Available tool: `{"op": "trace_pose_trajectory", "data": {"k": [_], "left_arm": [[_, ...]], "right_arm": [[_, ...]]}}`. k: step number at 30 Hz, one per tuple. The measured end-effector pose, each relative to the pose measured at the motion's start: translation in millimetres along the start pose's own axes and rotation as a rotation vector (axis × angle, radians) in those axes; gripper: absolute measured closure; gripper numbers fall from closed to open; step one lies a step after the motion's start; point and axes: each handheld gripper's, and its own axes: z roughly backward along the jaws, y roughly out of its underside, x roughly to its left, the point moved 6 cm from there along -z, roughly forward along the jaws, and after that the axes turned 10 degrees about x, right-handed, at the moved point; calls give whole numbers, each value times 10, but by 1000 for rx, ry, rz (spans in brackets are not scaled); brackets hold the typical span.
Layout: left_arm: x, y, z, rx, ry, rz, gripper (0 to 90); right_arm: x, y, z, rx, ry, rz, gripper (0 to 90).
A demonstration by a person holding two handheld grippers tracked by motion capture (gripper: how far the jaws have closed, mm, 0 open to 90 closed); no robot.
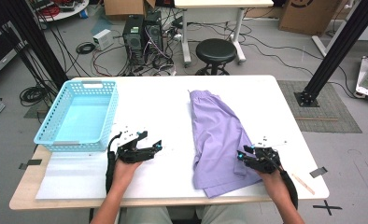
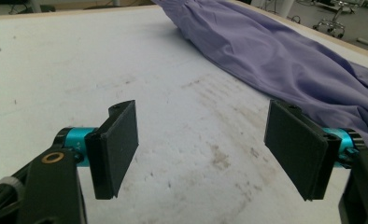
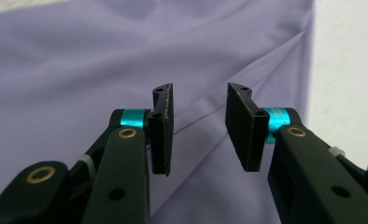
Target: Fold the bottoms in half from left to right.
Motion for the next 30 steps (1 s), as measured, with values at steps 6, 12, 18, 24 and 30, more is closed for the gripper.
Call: {"op": "trace_pose_trajectory", "data": {"k": [6,12,18,24,30], "left_arm": [[3,31,83,-10,2,-12,260],[23,54,128,-30,10,8,260],[17,60,130,-26,12,-2,261],[24,62,127,-25,17,12,260],[28,63,126,-21,17,12,260]], "right_arm": [[192,87,-6,29,1,23,586],[263,128,-36,87,35,71,757],[250,133,64,85,99,101,891],[17,217,343,15,98,-8,892],[-288,397,420,53,171,-91,890]]}}
